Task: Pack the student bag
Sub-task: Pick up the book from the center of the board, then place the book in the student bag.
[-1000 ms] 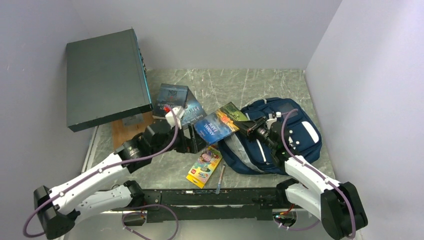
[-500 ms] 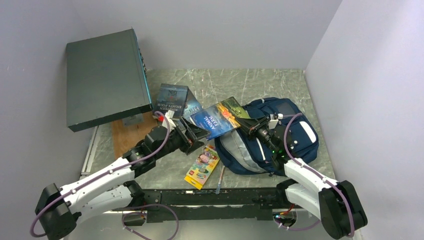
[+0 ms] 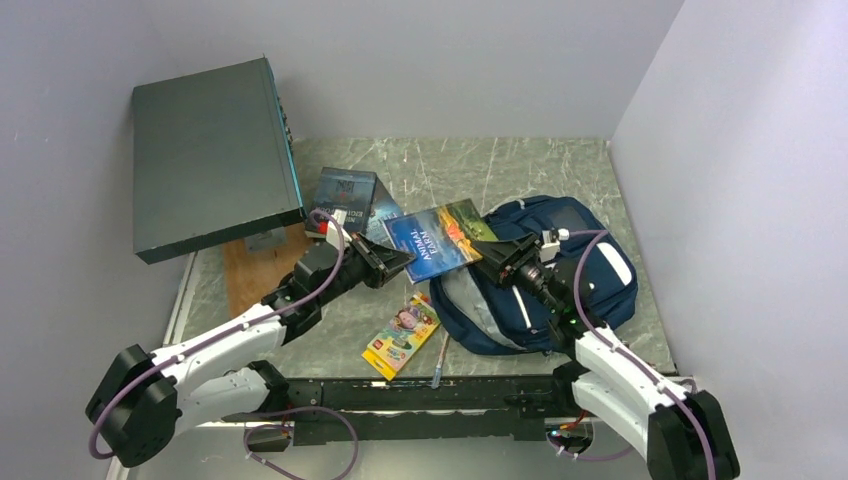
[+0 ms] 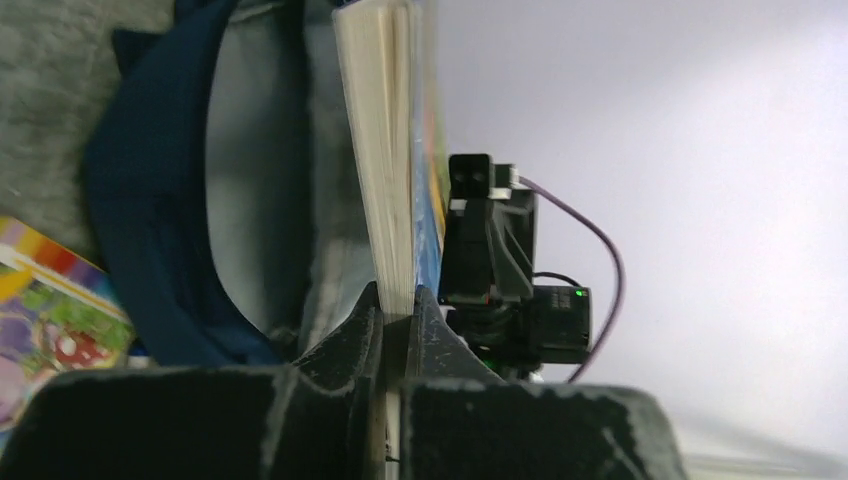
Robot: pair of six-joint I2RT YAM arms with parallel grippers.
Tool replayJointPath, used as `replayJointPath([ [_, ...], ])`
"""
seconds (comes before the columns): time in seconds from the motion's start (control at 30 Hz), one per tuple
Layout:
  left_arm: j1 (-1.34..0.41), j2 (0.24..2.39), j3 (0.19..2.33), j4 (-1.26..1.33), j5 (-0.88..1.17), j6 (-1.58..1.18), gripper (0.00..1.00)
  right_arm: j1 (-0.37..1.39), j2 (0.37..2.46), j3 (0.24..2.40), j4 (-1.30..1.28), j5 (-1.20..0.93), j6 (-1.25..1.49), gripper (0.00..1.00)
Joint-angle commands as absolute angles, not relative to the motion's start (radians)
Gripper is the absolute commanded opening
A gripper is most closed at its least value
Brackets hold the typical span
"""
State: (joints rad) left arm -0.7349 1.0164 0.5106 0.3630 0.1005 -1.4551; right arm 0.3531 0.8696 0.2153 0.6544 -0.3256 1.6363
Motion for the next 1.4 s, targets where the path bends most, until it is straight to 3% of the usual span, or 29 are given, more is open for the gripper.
replayJointPath([
  [0.0, -0.696, 1.010, 0.527, 0.451, 0.104, -1.319, 0.00, 0.362, 0.780, 0.378, 0.269, -0.474, 1.254, 0.60],
  [0.1, -0.689, 0.978, 0.572, 0.375, 0.072, -1.178, 0.00, 0.363, 0.754, 0.539, -0.216, -0.379, 0.927, 0.76],
  [0.27, -0.685, 0.909, 0.716, 0.138, 0.003, -0.902, 0.00, 0.365, 0.702, 0.695, -0.496, -0.218, 0.625, 0.86],
  [0.47, -0.686, 0.887, 0.951, -0.248, -0.190, -0.605, 0.00, 0.420, 0.861, 0.829, -0.658, -0.143, 0.452, 0.74],
  [0.63, -0.685, 0.839, 0.980, -0.379, -0.327, -0.507, 0.00, 0.724, 1.025, 0.911, -0.711, 0.085, 0.436, 0.72],
  [0.77, -0.685, 0.814, 0.955, -0.401, -0.311, -0.506, 0.00, 0.880, 1.164, 0.965, -0.725, 0.199, 0.442, 0.68],
  [0.9, -0.685, 0.813, 0.946, -0.408, -0.265, -0.512, 0.00, 0.946, 1.285, 1.002, -0.755, 0.300, 0.454, 0.48],
  [0.97, -0.685, 0.814, 0.938, -0.389, -0.218, -0.501, 0.00, 0.982, 1.339, 1.031, -0.790, 0.372, 0.470, 0.43],
  [1.17, -0.686, 0.823, 0.925, -0.382, -0.181, -0.494, 0.00, 1.074, 1.423, 1.107, -0.863, 0.506, 0.494, 0.48],
  [1.37, -0.684, 0.826, 0.924, -0.378, -0.167, -0.495, 0.00, 1.090, 1.341, 1.104, -0.835, 0.547, 0.496, 0.53],
])
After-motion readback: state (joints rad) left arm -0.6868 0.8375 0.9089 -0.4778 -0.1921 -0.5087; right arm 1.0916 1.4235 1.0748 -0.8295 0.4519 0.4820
